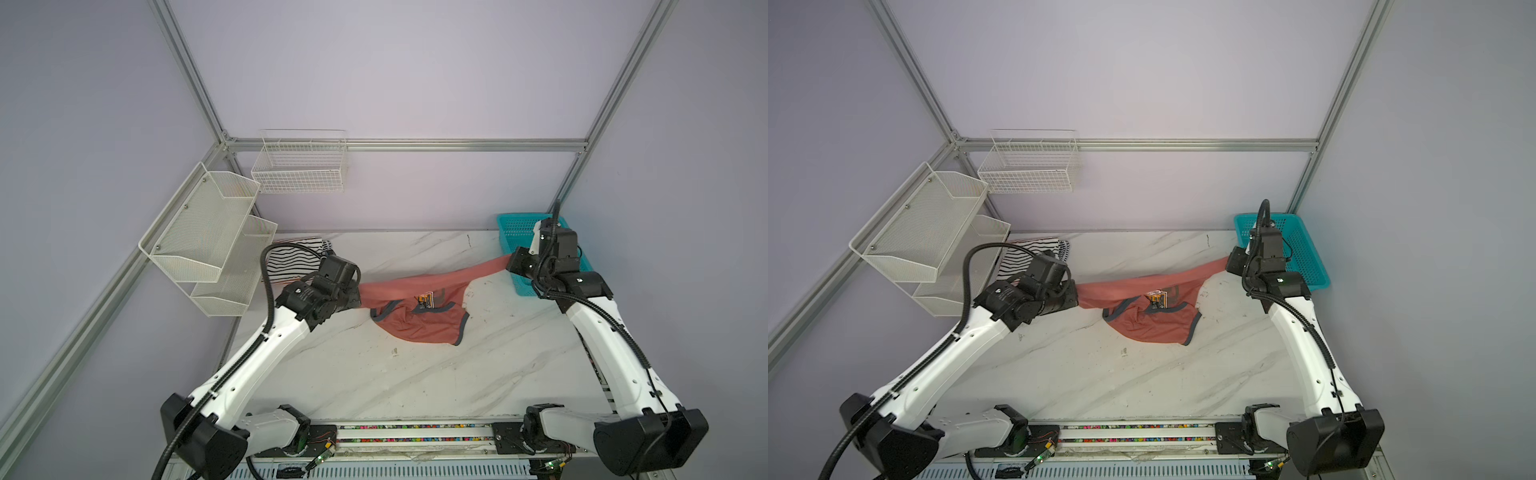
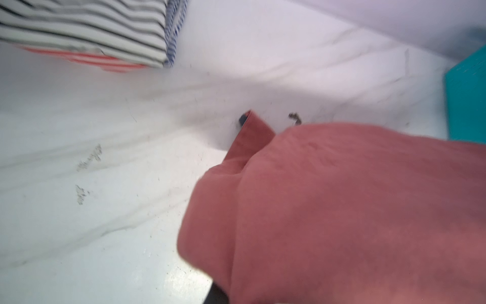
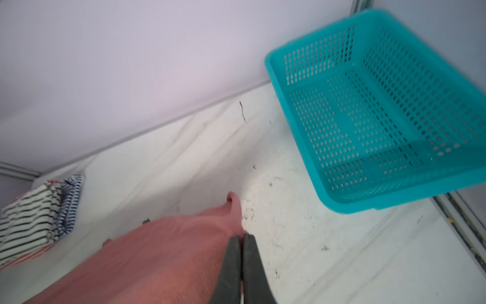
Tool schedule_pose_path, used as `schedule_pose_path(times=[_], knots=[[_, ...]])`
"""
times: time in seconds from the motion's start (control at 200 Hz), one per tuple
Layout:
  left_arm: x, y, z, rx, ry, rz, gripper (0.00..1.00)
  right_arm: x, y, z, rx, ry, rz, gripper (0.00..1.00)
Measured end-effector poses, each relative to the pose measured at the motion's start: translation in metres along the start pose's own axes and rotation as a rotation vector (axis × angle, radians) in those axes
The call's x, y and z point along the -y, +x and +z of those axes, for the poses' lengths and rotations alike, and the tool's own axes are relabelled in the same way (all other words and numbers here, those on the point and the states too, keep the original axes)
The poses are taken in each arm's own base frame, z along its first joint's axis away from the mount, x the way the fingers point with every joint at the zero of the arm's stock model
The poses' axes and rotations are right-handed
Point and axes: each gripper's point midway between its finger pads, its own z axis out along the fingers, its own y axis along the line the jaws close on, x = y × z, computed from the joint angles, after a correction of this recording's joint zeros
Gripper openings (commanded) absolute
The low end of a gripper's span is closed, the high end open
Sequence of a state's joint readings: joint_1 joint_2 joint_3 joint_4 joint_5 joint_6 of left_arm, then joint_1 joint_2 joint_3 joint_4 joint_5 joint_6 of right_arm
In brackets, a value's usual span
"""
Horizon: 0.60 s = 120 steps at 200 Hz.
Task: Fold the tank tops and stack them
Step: 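Grasp the red tank top's edges with both grippers, then lift the red tank top high with both grippers, spreading it apart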
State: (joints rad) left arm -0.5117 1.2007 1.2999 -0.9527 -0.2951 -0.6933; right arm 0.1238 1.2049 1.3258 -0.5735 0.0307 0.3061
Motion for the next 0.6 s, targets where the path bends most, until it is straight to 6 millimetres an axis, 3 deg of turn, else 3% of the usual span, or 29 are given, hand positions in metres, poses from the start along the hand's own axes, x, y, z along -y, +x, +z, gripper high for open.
schedule_pose_path(times=[0.175,0.32,0.41,0.475,0.6], knots=[[0.008,-0.069,-0.082,0.253,0.102,-0.006,0.0,-0.026,-0.07,-0.069,0.211,-0.099,0.017,0.0],[0.014,-0.097,-0.127,0.37,0.182,0.008,0.0,-0.043,-0.101,-0.123,0.331,-0.194,0.026,0.0],[0.017,-0.102,-0.136,0.395,0.21,0.022,0.0,-0.052,-0.109,-0.145,0.367,-0.257,0.032,0.0],[0.02,-0.103,-0.136,0.399,0.216,0.039,0.0,-0.058,-0.11,-0.15,0.368,-0.296,0.032,0.0],[0.03,-0.106,-0.118,0.377,0.2,0.076,0.0,-0.067,-0.108,-0.135,0.331,-0.326,0.026,0.0]])
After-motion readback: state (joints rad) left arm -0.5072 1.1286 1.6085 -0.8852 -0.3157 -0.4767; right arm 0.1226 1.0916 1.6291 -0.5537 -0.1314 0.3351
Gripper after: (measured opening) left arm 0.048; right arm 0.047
